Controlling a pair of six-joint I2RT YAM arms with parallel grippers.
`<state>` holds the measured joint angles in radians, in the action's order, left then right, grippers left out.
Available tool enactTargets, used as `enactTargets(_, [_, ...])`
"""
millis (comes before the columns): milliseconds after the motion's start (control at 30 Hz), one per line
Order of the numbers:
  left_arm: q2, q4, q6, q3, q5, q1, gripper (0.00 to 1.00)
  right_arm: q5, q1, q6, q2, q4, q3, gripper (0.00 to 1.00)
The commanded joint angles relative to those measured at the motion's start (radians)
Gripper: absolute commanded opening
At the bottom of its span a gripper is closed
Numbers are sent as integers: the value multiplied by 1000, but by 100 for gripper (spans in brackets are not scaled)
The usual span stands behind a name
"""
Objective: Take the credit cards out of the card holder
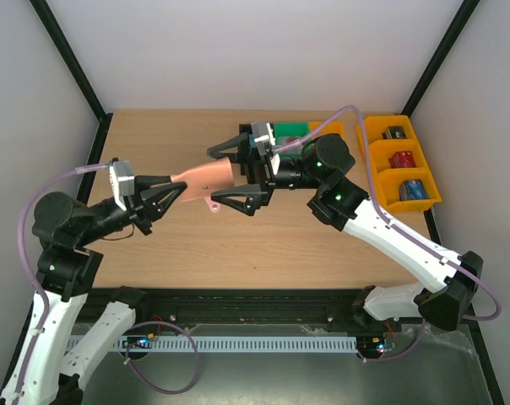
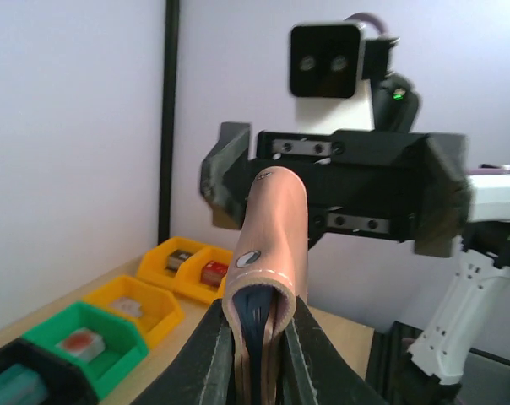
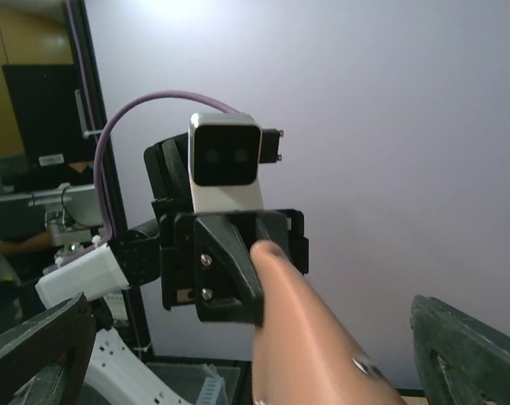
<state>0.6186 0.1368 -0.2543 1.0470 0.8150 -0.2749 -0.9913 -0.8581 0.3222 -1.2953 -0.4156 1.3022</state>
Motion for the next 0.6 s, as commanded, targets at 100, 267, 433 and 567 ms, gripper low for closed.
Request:
enactTargets(100, [-78, -244, -149, -52, 95, 3, 2, 15, -4, -290, 70, 274, 9, 99])
enactTargets(267, [-86, -253, -219, -82, 112, 3, 2, 282, 4, -508, 171, 468, -36, 99])
enactTargets(433, [-90, -299, -247, -118, 142, 5, 2, 246, 5, -673, 181, 633, -19, 99])
enactTargets(567, [-87, -297, -246, -116, 162, 5, 2, 283, 5, -708, 153, 686, 11, 99])
